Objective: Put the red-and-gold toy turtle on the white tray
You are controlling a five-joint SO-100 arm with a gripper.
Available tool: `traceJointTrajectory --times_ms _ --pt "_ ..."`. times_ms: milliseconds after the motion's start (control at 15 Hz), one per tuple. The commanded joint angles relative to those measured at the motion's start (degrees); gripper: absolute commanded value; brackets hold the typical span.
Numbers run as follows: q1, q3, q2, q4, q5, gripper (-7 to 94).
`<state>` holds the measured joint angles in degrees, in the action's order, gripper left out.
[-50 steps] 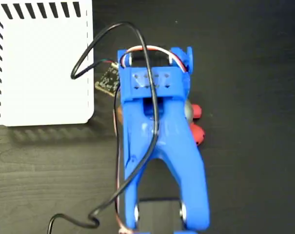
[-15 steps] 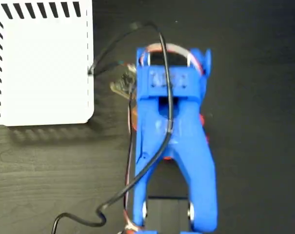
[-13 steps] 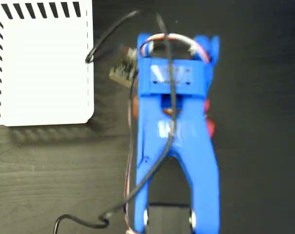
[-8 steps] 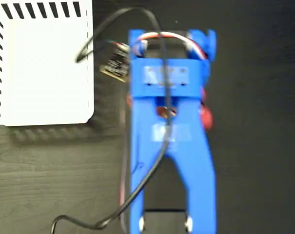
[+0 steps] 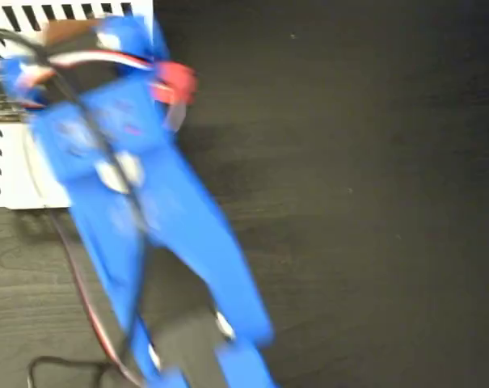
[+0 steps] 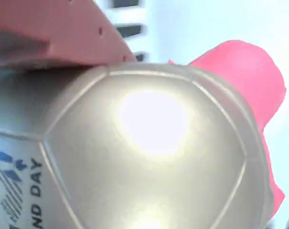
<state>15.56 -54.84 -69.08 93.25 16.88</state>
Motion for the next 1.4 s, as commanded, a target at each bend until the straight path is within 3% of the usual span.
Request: traceJointTrajectory --times_ms 0,600,1133,1200,1333 --pt "2.2 5.2 1.9 -2.6 -2.6 0" --pt "6.0 8.2 8.2 -7.3 -6.7 0" --pt "5.1 7.9 8.3 -5.8 -8.6 0" --pt "4.9 7.9 8.3 -5.7 -8.6 3" --pt "4.9 7.9 8.3 -5.0 -9.1 36"
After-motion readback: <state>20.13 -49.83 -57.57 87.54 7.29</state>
